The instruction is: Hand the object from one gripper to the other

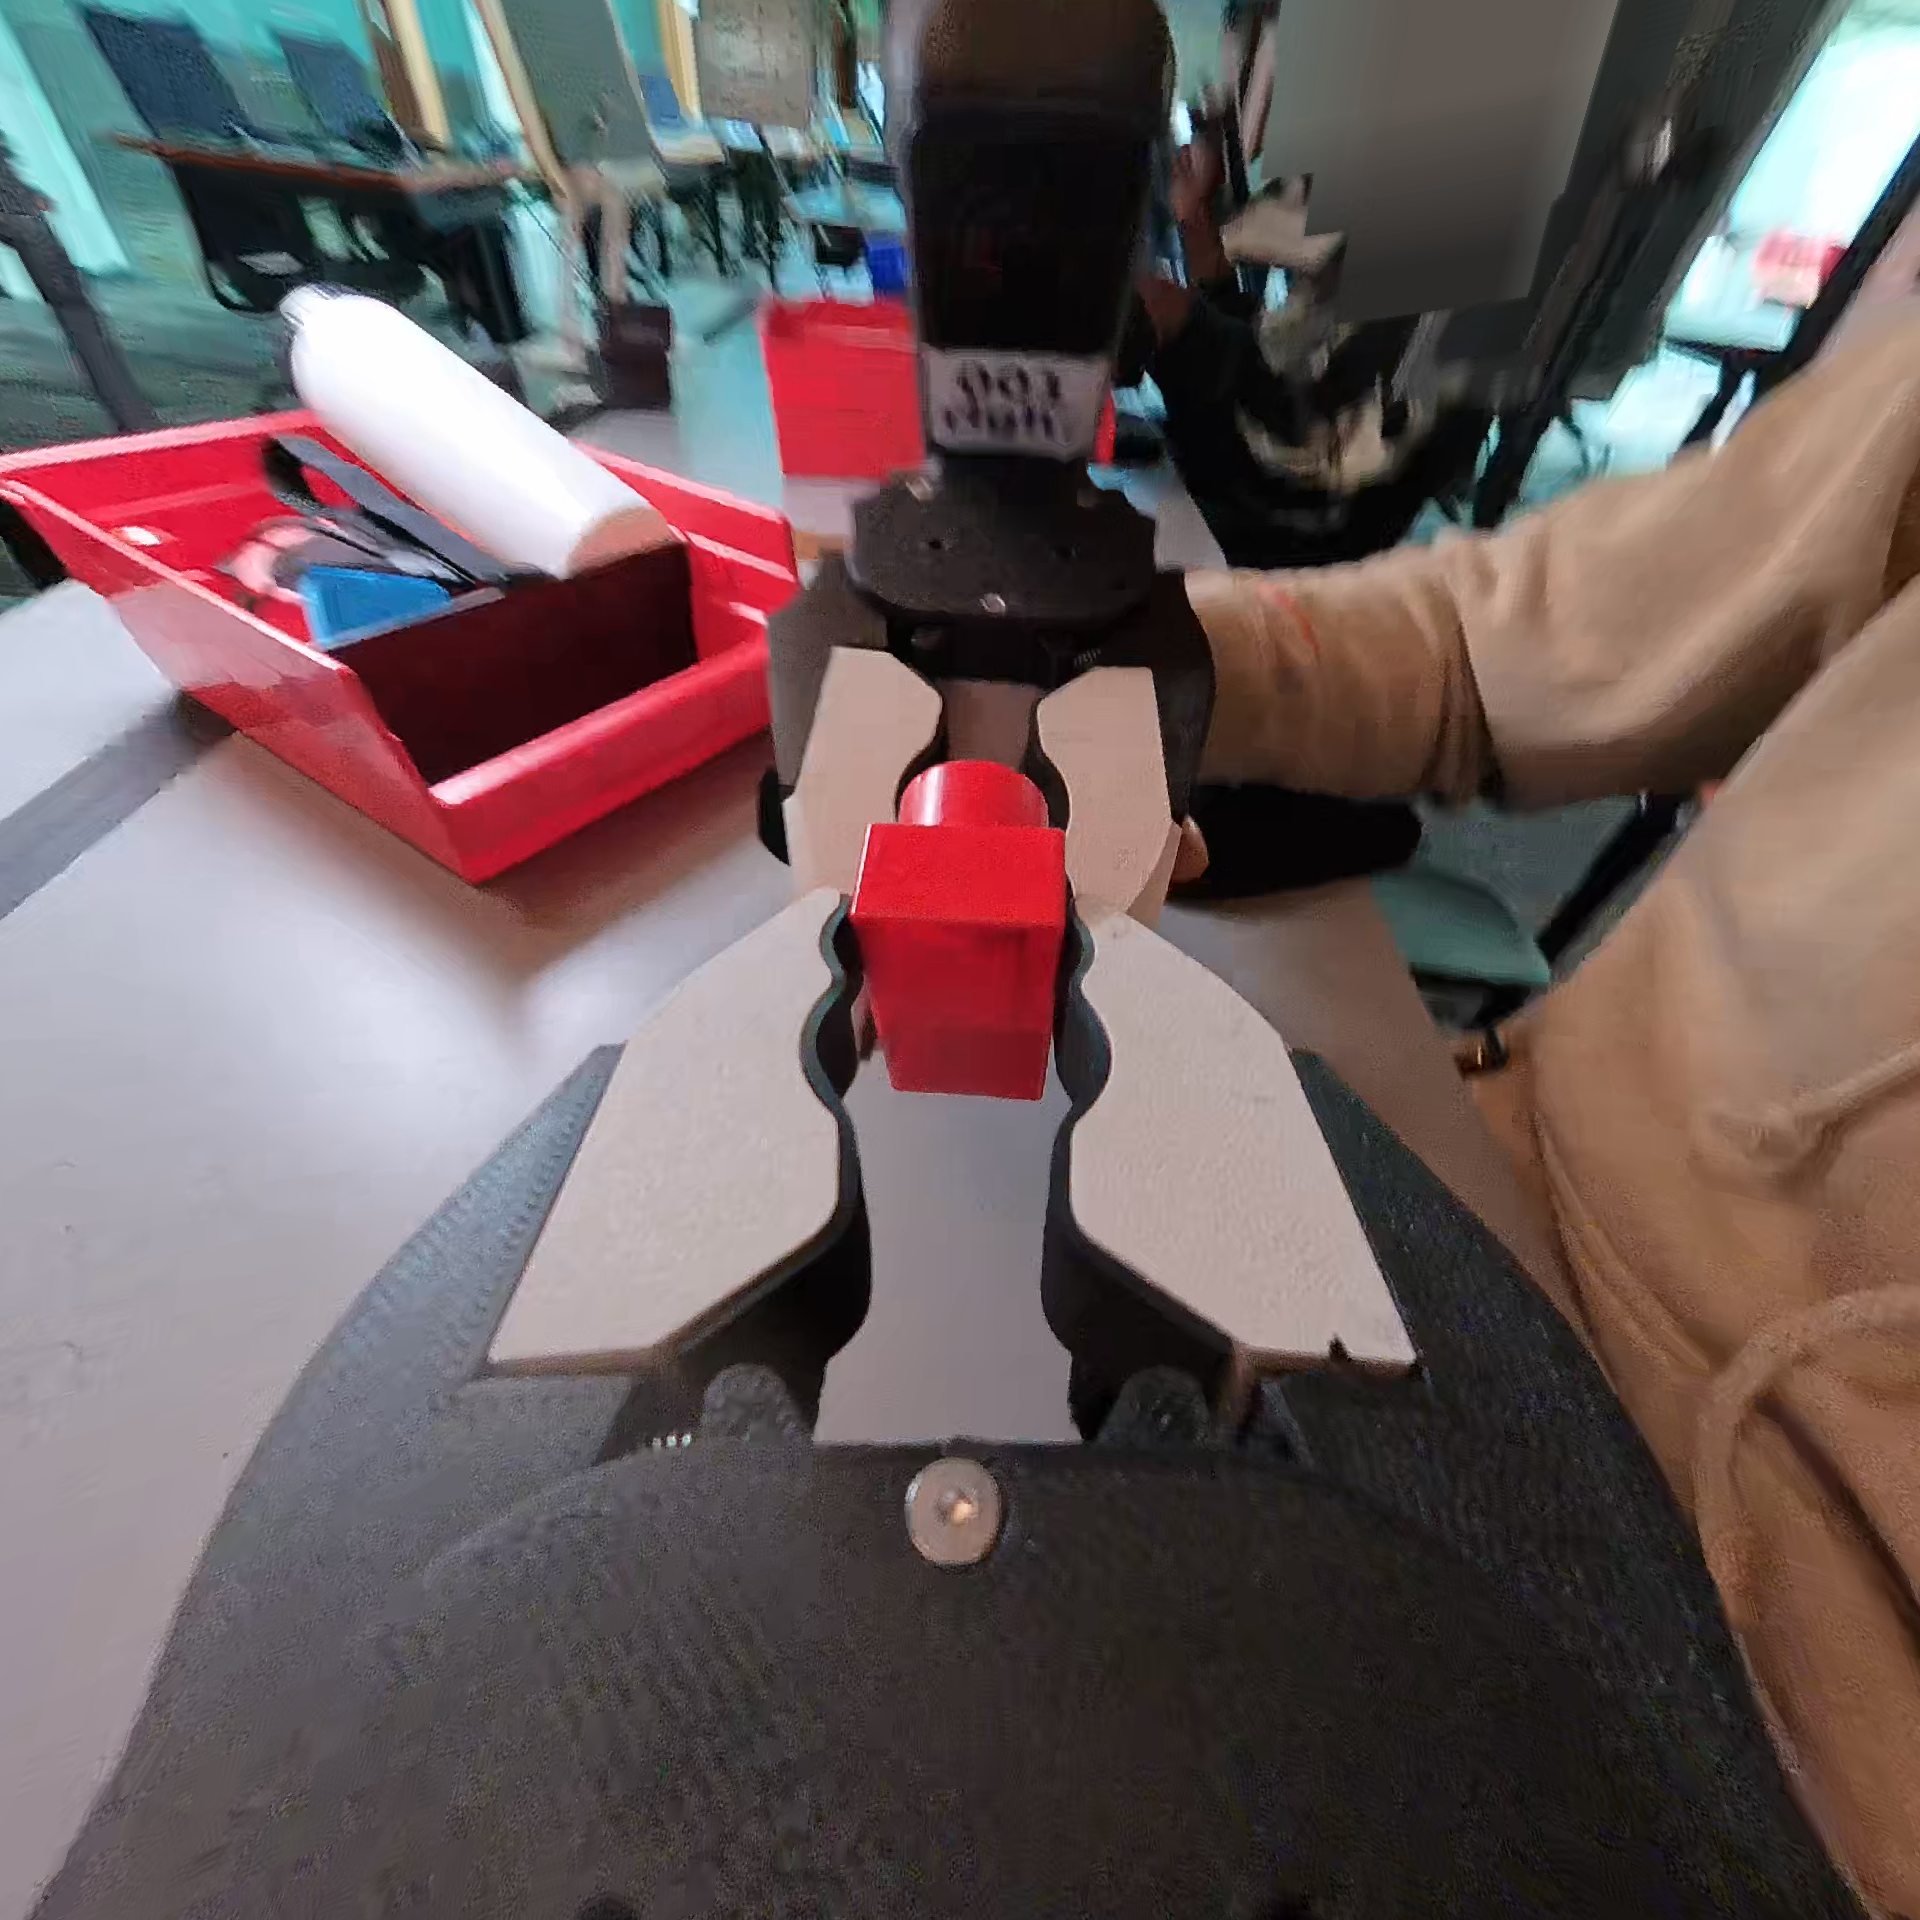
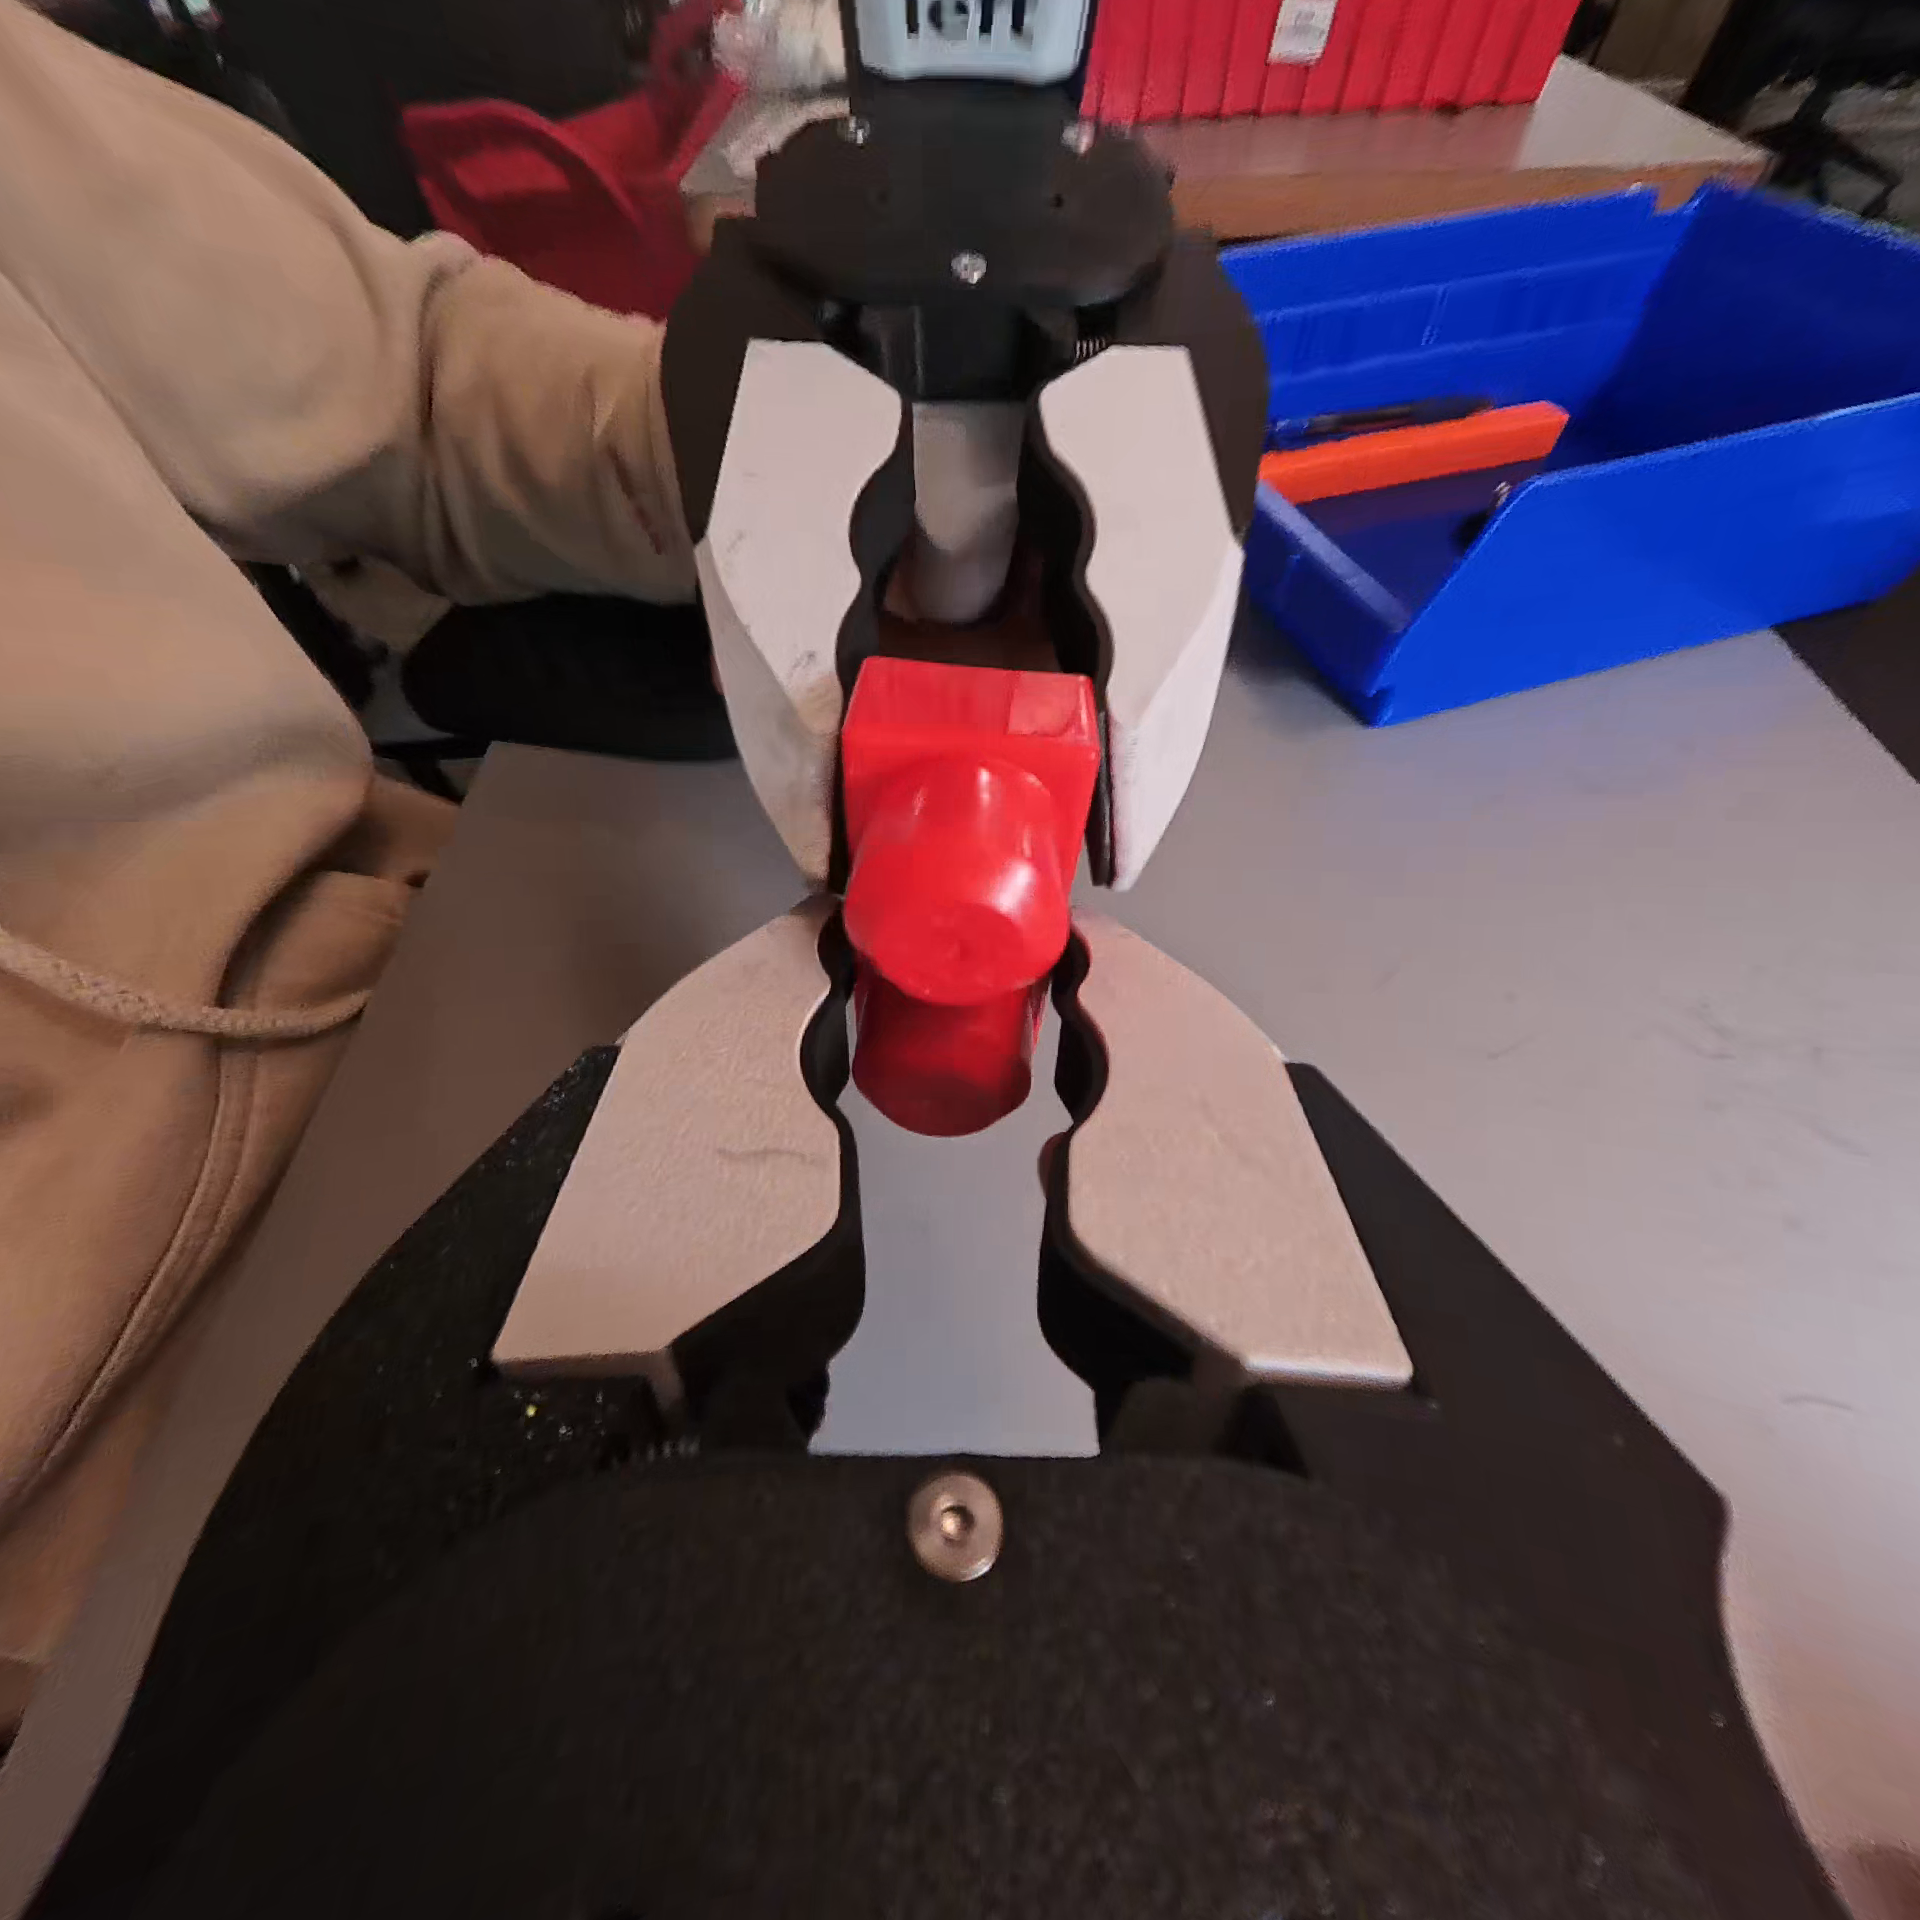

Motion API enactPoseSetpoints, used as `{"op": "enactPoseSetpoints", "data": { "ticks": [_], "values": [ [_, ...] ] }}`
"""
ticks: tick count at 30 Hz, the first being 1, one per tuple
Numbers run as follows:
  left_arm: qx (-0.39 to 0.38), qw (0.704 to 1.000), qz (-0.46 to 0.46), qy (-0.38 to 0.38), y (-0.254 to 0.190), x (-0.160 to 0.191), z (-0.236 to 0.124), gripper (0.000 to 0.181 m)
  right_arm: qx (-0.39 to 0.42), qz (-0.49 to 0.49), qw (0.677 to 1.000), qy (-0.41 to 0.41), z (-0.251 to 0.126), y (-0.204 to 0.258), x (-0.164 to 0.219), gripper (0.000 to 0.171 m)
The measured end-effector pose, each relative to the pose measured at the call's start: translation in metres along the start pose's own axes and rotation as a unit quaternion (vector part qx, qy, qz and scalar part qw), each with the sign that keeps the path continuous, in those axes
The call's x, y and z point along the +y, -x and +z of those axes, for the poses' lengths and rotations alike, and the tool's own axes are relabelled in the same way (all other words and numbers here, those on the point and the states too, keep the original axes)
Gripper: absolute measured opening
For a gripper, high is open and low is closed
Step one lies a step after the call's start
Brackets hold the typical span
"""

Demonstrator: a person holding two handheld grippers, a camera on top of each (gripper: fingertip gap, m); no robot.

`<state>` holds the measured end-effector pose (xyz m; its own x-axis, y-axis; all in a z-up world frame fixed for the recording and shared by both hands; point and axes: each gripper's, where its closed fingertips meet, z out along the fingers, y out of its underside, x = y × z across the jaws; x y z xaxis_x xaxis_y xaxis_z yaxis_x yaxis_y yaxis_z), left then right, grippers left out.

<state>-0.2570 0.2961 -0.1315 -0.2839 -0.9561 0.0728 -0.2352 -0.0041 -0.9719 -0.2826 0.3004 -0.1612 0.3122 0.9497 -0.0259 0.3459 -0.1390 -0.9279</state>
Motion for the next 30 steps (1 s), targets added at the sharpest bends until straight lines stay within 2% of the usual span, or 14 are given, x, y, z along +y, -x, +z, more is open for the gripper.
{"op": "enactPoseSetpoints", "data": {
  "ticks": [2, 3, 7, 9, 12, 13, 14, 15, 18, 20, 22, 25, 30],
  "values": [
    [-0.014, 0.997, -0.039, -0.069, 0.011, -0.019, -0.01, 0.036, 0.029, 0.011, 0.998, -0.06, -0.012, -0.011, -0.015, 0.037],
    [-0.017, 0.991, -0.073, -0.113, 0.017, -0.029, -0.018, 0.036, 0.047, 0.021, 0.994, -0.092, -0.02, -0.019, -0.022, 0.043],
    [-0.003, 0.935, -0.205, -0.289, 0.04, -0.052, -0.047, 0.036, 0.075, 0.102, 0.972, -0.196, -0.033, -0.038, -0.035, 0.057],
    [0.002, 0.915, -0.229, -0.332, 0.044, -0.05, -0.049, 0.036, 0.077, 0.134, 0.952, -0.264, -0.031, -0.036, -0.048, 0.058],
    [0.01, 0.897, -0.24, -0.372, 0.041, -0.047, -0.044, 0.036, 0.097, 0.15, 0.939, -0.292, -0.022, -0.034, -0.059, 0.059],
    [0.012, 0.9, -0.23, -0.369, 0.037, -0.046, -0.039, 0.036, 0.099, 0.153, 0.938, -0.297, -0.02, -0.033, -0.061, 0.051],
    [0.009, 0.903, -0.221, -0.37, 0.034, -0.045, -0.036, 0.036, 0.11, 0.156, 0.936, -0.297, -0.021, -0.034, -0.062, 0.036],
    [0.006, 0.906, -0.212, -0.365, 0.033, -0.046, -0.035, 0.036, 0.108, 0.151, 0.939, -0.289, -0.022, -0.033, -0.062, 0.036],
    [0.01, 0.948, -0.167, -0.272, 0.031, -0.04, -0.028, 0.037, 0.092, 0.113, 0.966, -0.212, -0.028, -0.032, -0.056, 0.036],
    [-0.016, 0.973, -0.128, -0.191, 0.036, -0.034, -0.028, 0.043, 0.101, 0.058, 0.988, -0.103, -0.033, -0.035, -0.041, 0.036],
    [-0.056, 0.992, -0.058, -0.095, 0.038, -0.022, -0.025, 0.047, 0.145, -0.022, 0.989, 0.034, -0.041, -0.044, -0.013, 0.036],
    [-0.112, 0.991, 0.053, 0.046, 0.039, 0.005, -0.013, 0.043, 0.178, -0.119, 0.964, 0.159, -0.044, -0.046, 0.016, 0.036],
    [-0.124, 0.97, 0.125, 0.168, 0.034, 0.042, 0.005, 0.029, 0.179, -0.192, 0.941, 0.213, -0.026, -0.034, 0.024, 0.036]
  ]
}}
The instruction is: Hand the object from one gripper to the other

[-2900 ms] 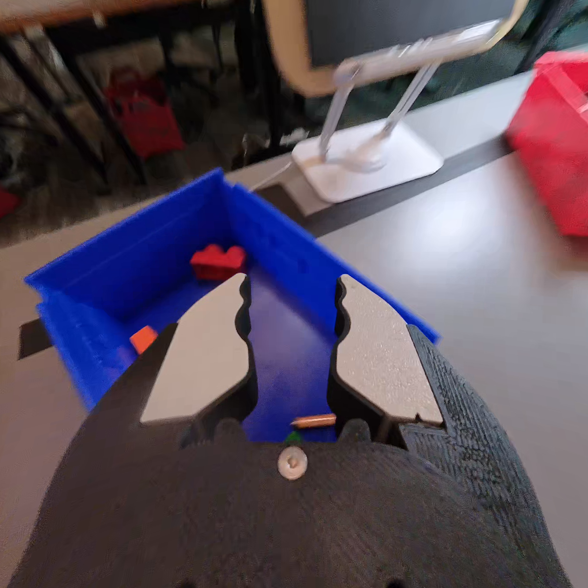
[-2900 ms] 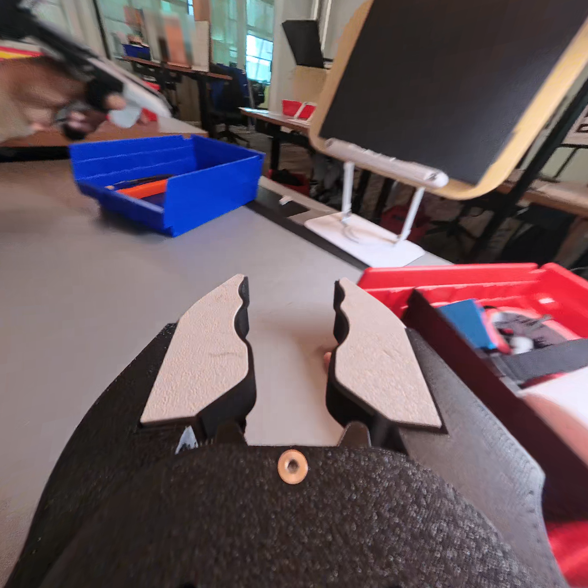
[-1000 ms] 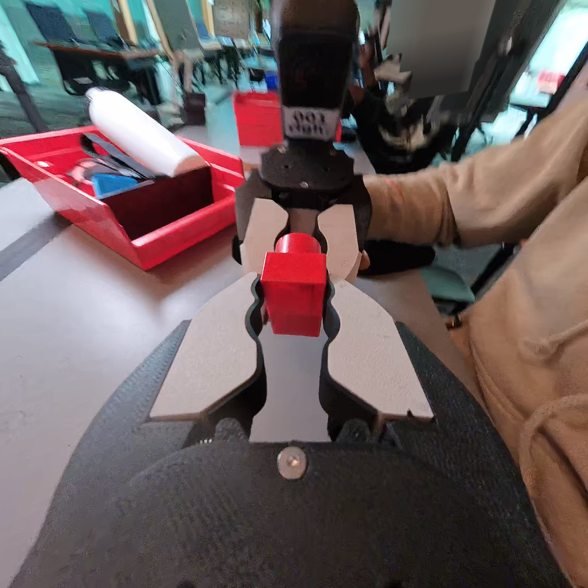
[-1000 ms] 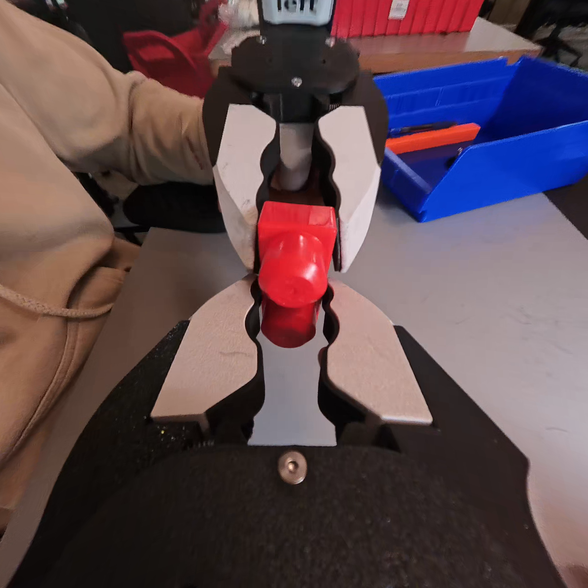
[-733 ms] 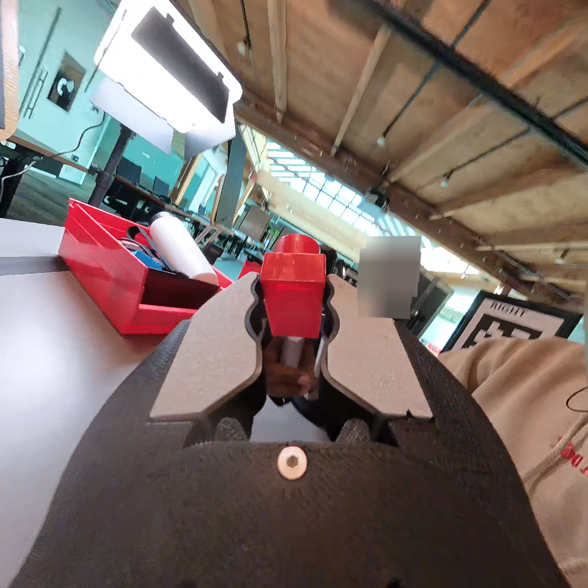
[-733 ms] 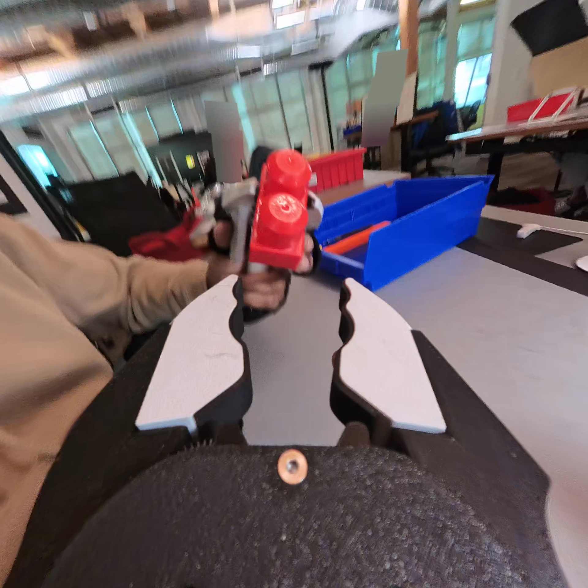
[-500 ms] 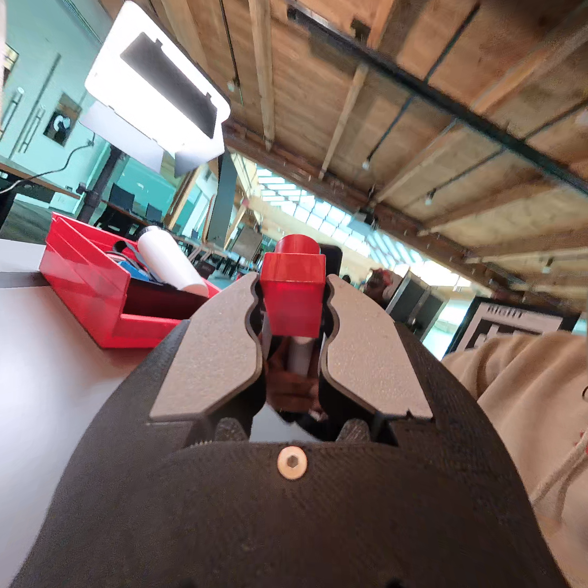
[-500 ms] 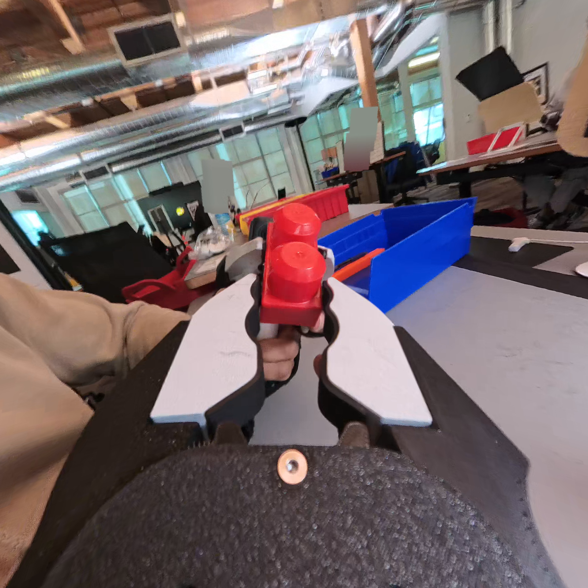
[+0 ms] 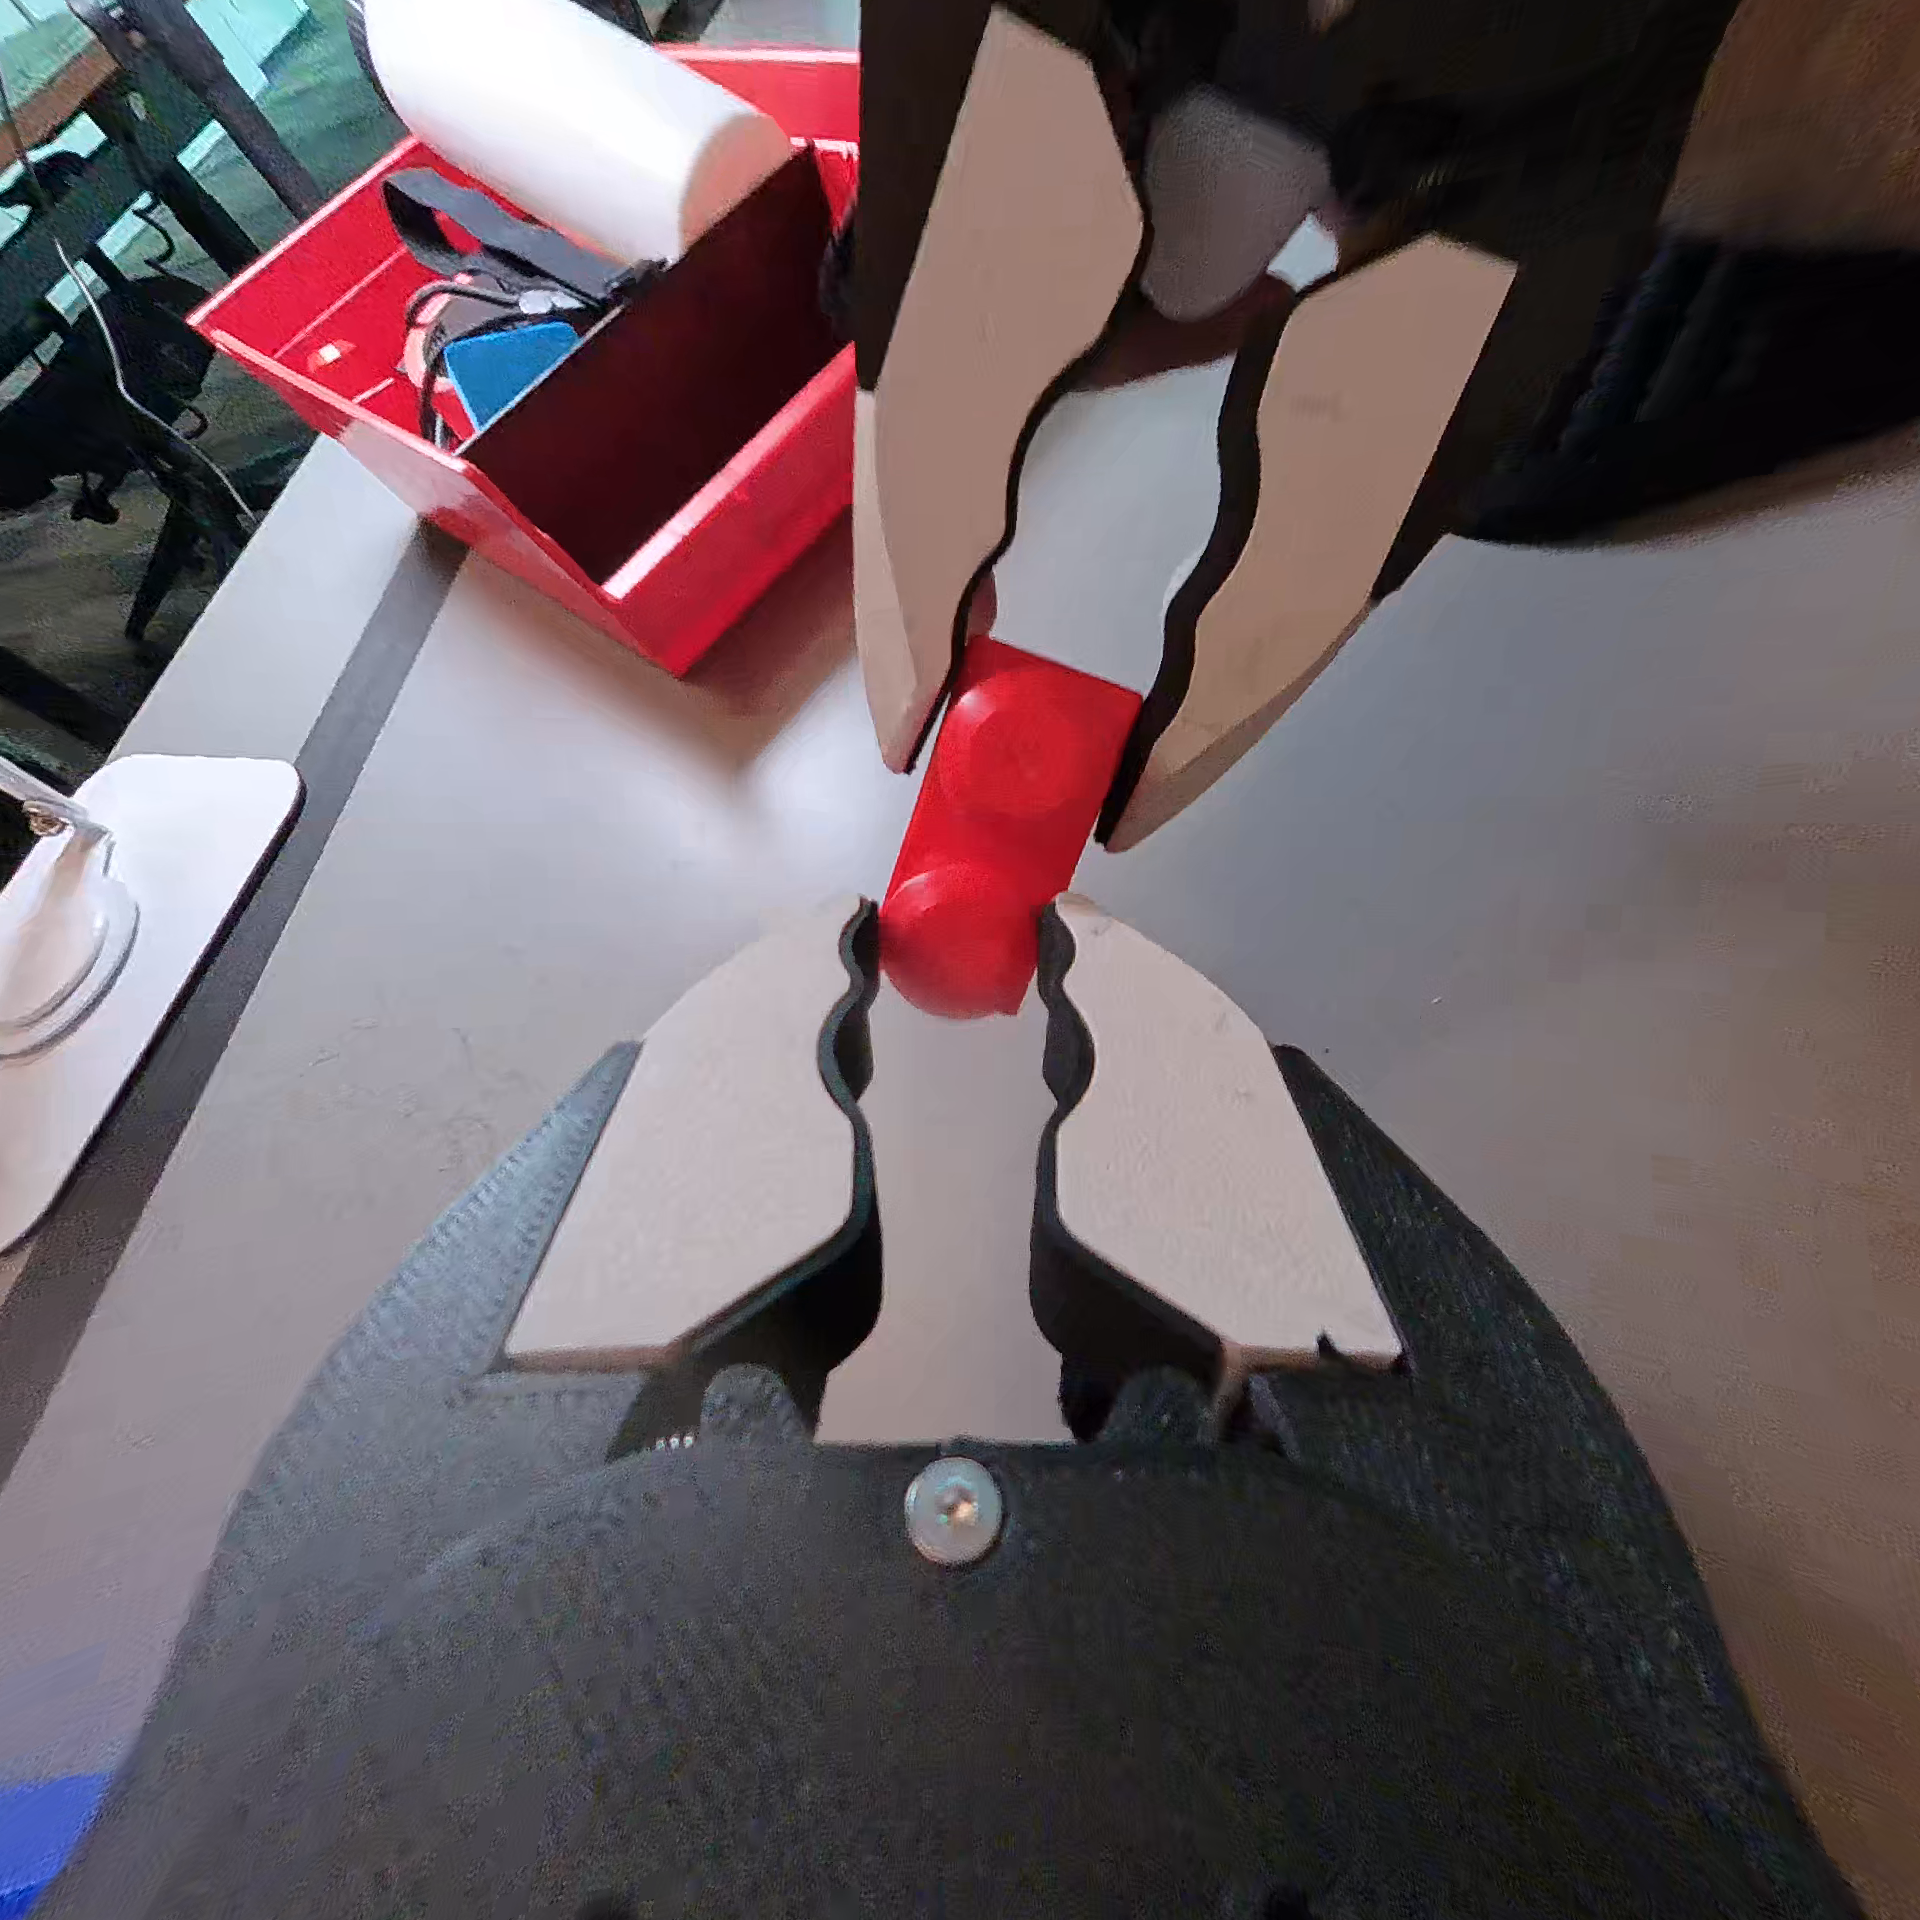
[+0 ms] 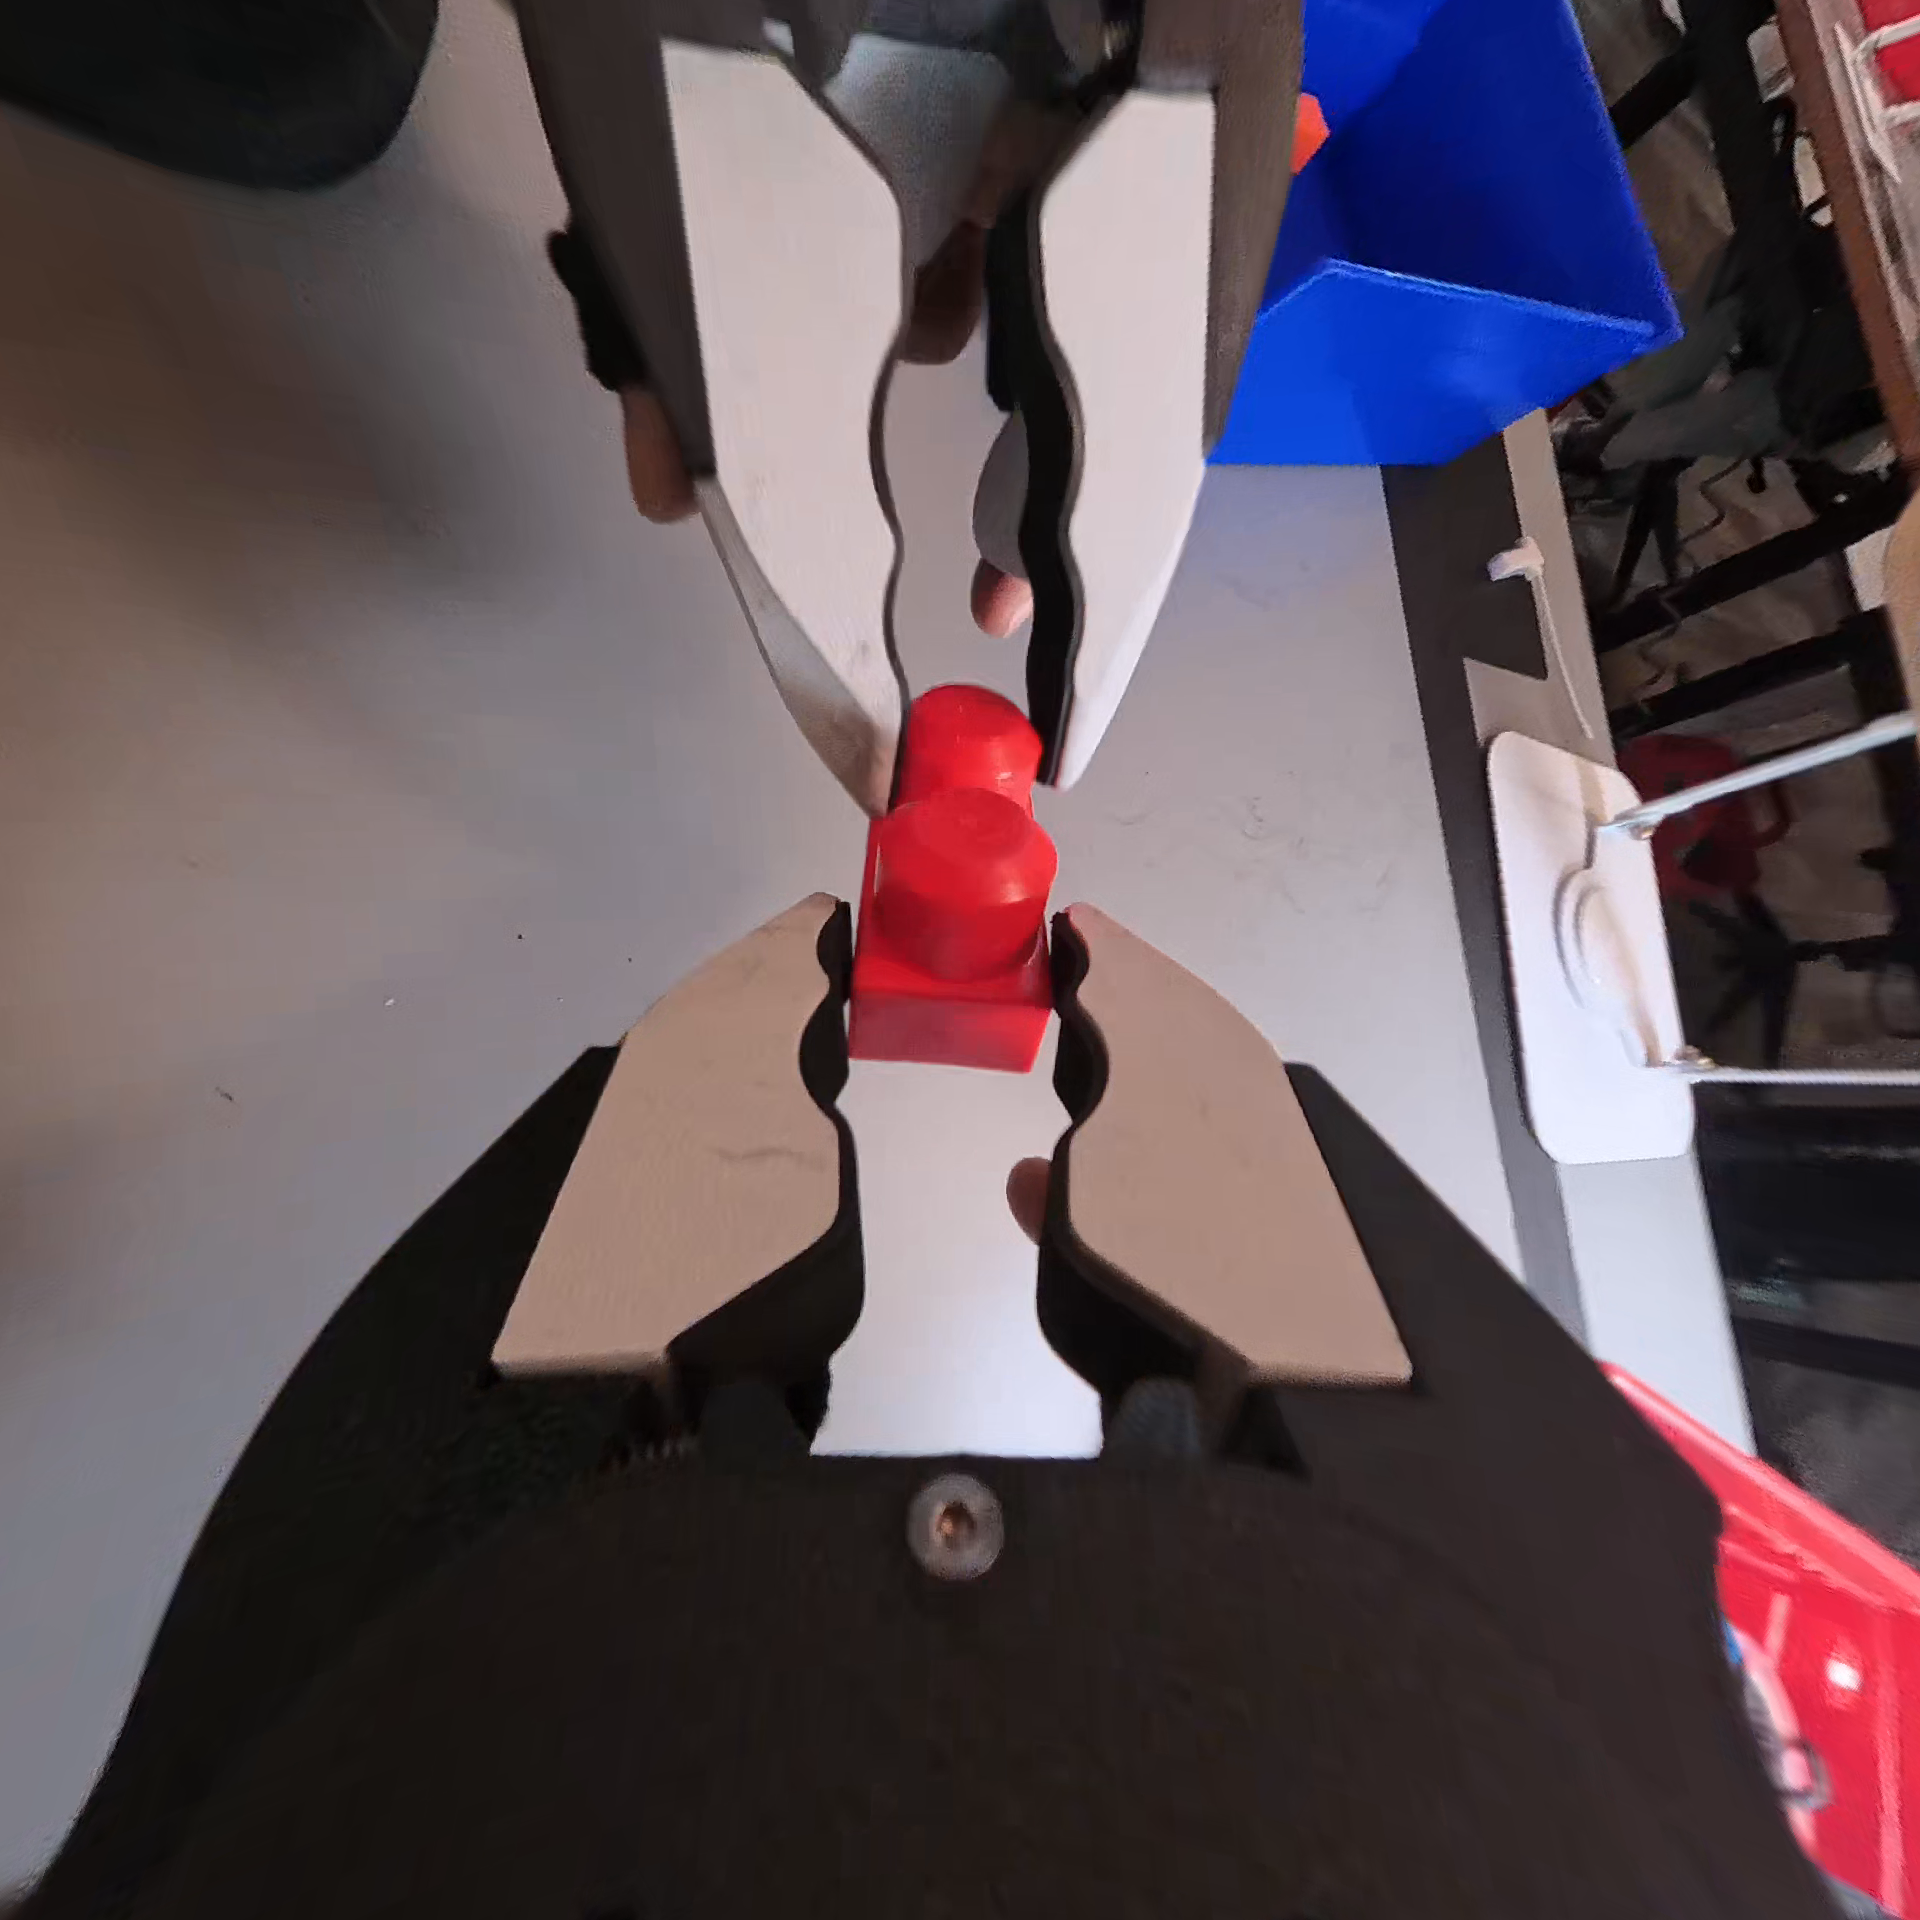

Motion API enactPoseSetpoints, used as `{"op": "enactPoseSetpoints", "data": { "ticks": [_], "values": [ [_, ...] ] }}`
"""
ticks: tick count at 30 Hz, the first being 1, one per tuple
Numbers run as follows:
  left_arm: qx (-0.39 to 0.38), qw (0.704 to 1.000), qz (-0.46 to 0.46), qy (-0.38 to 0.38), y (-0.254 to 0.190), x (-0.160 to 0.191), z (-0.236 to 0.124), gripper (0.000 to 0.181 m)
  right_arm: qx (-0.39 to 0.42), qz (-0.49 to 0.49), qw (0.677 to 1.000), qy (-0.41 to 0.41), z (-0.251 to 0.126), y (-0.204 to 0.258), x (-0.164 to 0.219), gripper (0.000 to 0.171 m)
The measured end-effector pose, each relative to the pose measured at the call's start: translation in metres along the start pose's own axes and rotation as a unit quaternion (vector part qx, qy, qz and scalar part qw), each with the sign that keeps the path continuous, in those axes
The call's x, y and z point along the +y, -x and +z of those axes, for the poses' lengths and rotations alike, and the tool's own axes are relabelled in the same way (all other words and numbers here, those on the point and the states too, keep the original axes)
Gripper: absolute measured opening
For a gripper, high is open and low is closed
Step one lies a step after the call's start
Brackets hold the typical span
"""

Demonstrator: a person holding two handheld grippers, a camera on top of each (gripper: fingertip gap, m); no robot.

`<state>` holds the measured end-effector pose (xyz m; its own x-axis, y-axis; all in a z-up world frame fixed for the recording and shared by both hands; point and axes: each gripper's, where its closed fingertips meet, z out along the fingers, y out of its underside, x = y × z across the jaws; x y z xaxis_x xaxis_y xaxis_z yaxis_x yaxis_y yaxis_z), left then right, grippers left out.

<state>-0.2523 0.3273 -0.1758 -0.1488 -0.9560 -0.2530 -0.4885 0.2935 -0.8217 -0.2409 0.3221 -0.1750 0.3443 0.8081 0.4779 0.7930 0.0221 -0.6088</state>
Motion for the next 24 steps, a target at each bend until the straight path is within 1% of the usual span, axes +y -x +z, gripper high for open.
{"op": "enactPoseSetpoints", "data": {
  "ticks": [2, 3, 4, 5, 6, 8, 9, 10, 11, 12, 13, 14, 15, 16, 17, 18, 20, 22, 23, 24],
  "values": [
    [-0.006, 1.0, 0.005, 0.0, 0.0, 0.0, 0.002, 0.029, 0.011, -0.029, 0.999, -0.009, -0.003, 0.002, -0.006, 0.036],
    [-0.008, 1.0, -0.003, -0.021, 0.001, -0.005, 0.001, 0.029, 0.02, -0.036, 0.999, -0.027, -0.007, 0.0, -0.012, 0.036],
    [-0.004, 0.998, -0.025, -0.058, 0.003, -0.014, -0.003, 0.029, 0.034, -0.033, 0.997, -0.059, -0.013, -0.005, -0.021, 0.036],
    [0.013, 0.991, -0.067, -0.111, 0.005, -0.025, -0.01, 0.029, 0.054, -0.013, 0.992, -0.113, -0.023, -0.013, -0.034, 0.036],
    [0.044, 0.977, -0.123, -0.171, 0.006, -0.039, -0.019, 0.029, 0.068, 0.025, 0.982, -0.176, -0.035, -0.024, -0.046, 0.04],
    [0.097, 0.927, -0.232, -0.278, 0.012, -0.06, -0.037, 0.029, 0.054, 0.122, 0.948, -0.29, -0.057, -0.04, -0.06, 0.054],
    [0.12, 0.9, -0.267, -0.323, 0.014, -0.067, -0.045, 0.029, 0.038, 0.166, 0.928, -0.333, -0.063, -0.045, -0.062, 0.061],
    [0.141, 0.876, -0.29, -0.358, 0.014, -0.074, -0.052, 0.029, 0.018, 0.207, 0.907, -0.366, -0.065, -0.048, -0.062, 0.063],
    [0.156, 0.861, -0.308, -0.374, 0.013, -0.076, -0.054, 0.029, -0.002, 0.242, 0.888, -0.391, -0.064, -0.049, -0.062, 0.063],
    [0.171, 0.852, -0.319, -0.379, 0.01, -0.077, -0.053, 0.029, -0.024, 0.268, 0.872, -0.409, -0.061, -0.046, -0.063, 0.063],
    [0.184, 0.844, -0.325, -0.385, 0.007, -0.078, -0.052, 0.029, -0.044, 0.285, 0.859, -0.422, -0.058, -0.042, -0.066, 0.06],
    [0.193, 0.837, -0.331, -0.39, 0.004, -0.079, -0.051, 0.029, -0.061, 0.289, 0.852, -0.432, -0.057, -0.037, -0.071, 0.053],
    [0.198, 0.833, -0.334, -0.395, 0.003, -0.079, -0.05, 0.029, -0.075, 0.283, 0.852, -0.434, -0.056, -0.031, -0.076, 0.04],
    [0.2, 0.831, -0.336, -0.395, 0.004, -0.078, -0.05, 0.029, -0.074, 0.28, 0.855, -0.43, -0.056, -0.03, -0.078, 0.035],
    [0.201, 0.837, -0.333, -0.384, 0.005, -0.076, -0.049, 0.029, -0.07, 0.273, 0.866, -0.413, -0.054, -0.03, -0.077, 0.035],
    [0.191, 0.853, -0.321, -0.365, 0.007, -0.074, -0.048, 0.03, -0.069, 0.266, 0.878, -0.392, -0.051, -0.03, -0.074, 0.035],
    [0.128, 0.897, -0.263, -0.332, 0.017, -0.067, -0.05, 0.04, -0.053, 0.257, 0.897, -0.356, -0.051, -0.035, -0.066, 0.035],
    [0.043, 0.944, -0.174, -0.276, 0.025, -0.059, -0.052, 0.045, -0.039, 0.225, 0.936, -0.267, -0.043, -0.034, -0.048, 0.035],
    [0.013, 0.962, -0.132, -0.24, 0.025, -0.055, -0.051, 0.047, -0.007, 0.185, 0.957, -0.224, -0.039, -0.035, -0.038, 0.035],
    [-0.001, 0.973, -0.101, -0.209, 0.023, -0.051, -0.048, 0.049, 0.025, 0.133, 0.975, -0.175, -0.034, -0.034, -0.029, 0.035]
  ]
}}
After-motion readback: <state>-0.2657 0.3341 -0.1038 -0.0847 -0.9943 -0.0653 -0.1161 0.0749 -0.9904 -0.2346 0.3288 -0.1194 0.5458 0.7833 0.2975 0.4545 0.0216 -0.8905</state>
